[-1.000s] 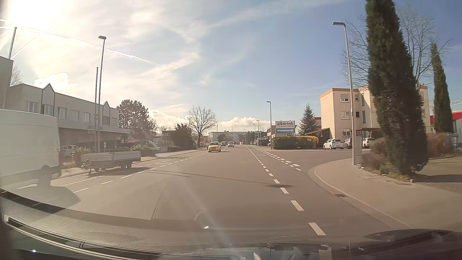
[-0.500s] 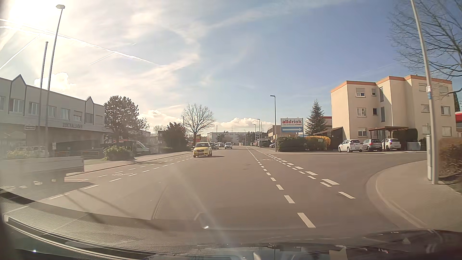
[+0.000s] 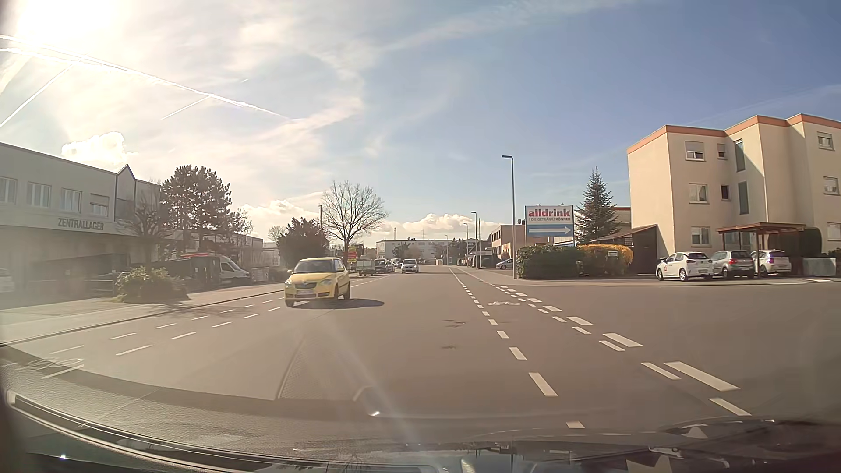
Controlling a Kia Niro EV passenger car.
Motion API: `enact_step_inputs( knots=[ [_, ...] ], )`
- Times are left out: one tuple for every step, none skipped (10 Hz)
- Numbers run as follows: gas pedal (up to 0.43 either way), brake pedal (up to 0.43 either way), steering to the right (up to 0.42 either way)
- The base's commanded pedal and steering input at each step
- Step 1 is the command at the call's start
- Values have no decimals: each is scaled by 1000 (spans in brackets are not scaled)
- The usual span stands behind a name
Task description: Follow the waypoints while adhering to traffic rules and regulations
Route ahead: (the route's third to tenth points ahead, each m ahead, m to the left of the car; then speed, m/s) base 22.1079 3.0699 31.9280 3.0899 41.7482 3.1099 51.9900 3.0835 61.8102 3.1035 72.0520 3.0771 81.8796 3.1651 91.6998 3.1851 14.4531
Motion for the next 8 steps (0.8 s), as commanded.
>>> enact_step_inputs(
  knots=[
    [169,0,-3],
    [169,0,-3],
    [169,0,-3],
    [169,0,-3],
    [169,0,-3],
    [169,0,-3],
    [169,0,-3],
    [169,0,-3]
  ],
)
